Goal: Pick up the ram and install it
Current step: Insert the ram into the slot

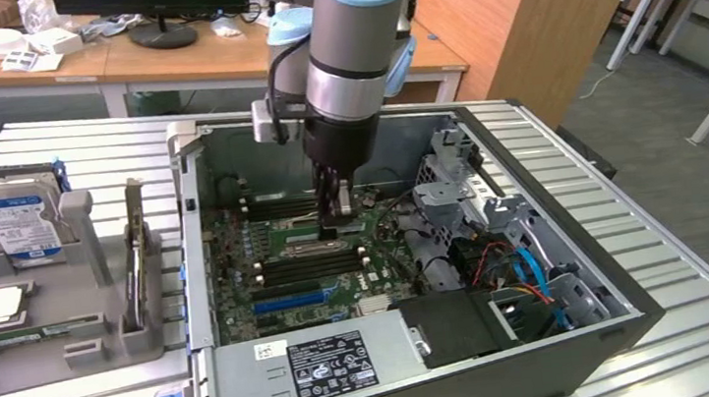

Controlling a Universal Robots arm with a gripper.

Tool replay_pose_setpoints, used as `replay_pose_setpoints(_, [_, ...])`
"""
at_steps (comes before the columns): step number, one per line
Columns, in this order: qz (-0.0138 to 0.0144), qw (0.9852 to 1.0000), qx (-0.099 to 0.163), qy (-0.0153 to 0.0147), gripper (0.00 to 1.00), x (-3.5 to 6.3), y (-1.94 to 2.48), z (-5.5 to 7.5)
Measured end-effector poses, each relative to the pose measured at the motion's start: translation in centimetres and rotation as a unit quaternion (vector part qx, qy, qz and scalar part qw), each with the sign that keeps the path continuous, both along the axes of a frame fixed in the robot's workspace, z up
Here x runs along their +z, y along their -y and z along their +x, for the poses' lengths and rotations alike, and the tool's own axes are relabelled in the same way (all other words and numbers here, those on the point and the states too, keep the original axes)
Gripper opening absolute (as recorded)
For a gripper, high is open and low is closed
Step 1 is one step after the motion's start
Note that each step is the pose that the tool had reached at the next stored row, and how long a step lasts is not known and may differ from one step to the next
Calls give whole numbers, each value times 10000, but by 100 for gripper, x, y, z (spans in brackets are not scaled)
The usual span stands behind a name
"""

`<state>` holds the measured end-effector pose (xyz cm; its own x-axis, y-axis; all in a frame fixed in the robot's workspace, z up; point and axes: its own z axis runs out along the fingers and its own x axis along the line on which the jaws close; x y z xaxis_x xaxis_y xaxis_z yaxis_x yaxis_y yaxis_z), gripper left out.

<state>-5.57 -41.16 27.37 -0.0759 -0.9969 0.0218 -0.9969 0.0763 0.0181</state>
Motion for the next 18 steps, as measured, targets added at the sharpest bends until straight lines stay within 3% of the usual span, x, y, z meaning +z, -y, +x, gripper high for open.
replay_pose_setpoints(18, [1, 10000, 0, 0, 14, -327, 2, 0])
